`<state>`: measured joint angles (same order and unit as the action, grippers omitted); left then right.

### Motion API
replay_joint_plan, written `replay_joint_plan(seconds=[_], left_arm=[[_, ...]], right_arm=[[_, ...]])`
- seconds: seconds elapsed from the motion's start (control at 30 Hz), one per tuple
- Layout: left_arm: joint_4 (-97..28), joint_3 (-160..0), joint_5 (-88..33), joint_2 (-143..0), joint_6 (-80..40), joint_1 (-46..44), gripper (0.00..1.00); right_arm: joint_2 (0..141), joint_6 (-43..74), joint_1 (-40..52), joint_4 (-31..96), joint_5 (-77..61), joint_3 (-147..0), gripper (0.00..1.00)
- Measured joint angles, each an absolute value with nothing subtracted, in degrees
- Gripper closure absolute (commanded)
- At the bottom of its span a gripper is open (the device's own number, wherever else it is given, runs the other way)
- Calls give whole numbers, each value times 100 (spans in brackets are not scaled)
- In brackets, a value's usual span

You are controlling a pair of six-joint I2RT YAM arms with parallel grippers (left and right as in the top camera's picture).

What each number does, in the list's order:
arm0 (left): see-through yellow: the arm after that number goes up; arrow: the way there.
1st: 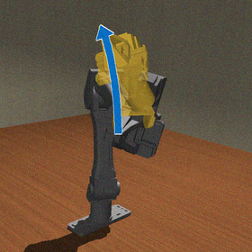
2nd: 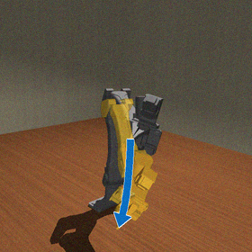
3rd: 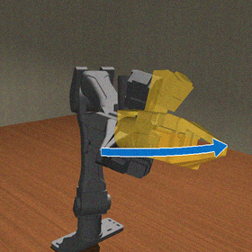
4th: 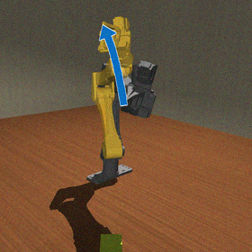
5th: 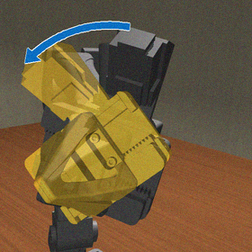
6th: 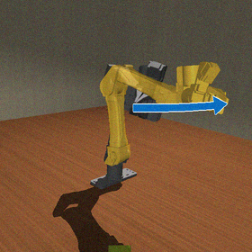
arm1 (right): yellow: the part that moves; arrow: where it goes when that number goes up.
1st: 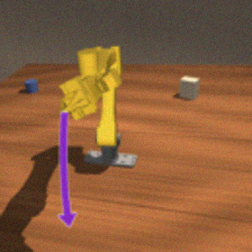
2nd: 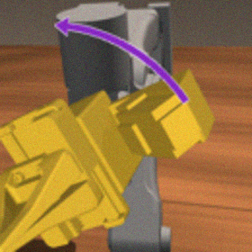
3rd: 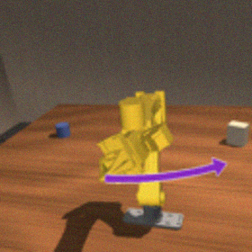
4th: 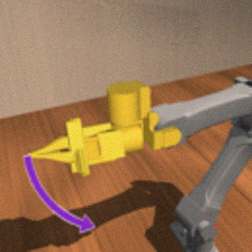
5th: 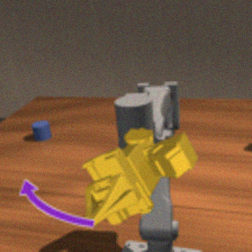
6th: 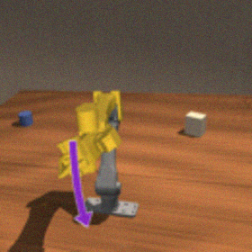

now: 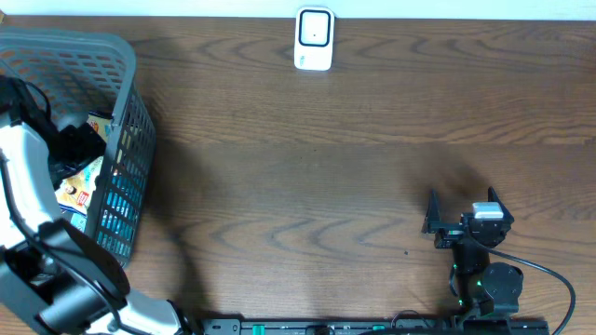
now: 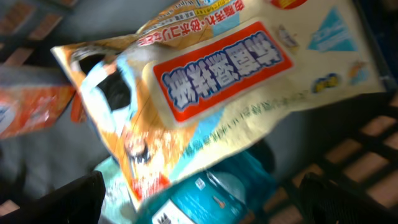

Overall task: Scan the item barcode
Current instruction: 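Reach the left gripper into the basket and grasp the snack bag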

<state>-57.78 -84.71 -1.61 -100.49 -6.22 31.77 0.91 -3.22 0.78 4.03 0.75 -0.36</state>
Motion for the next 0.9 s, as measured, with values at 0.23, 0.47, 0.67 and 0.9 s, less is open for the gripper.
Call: replay_joint_plan(seconds=[0.23, 0.47, 0.67, 0.9], left_arm=[[-5374, -8471, 64, -10643, -115, 3181, 0], [-4906, -8471, 167, -10934, 506, 3181, 3], [-4788, -8519, 161, -11375, 687, 3177, 65], [-4831, -8796, 163, -11539, 751, 3166, 93]], right_arm=[[91, -322, 78, 403, 75, -36, 1], [91, -322, 78, 403, 75, -36, 1], [91, -322, 78, 403, 75, -36, 1], [91, -322, 78, 403, 75, -36, 1]])
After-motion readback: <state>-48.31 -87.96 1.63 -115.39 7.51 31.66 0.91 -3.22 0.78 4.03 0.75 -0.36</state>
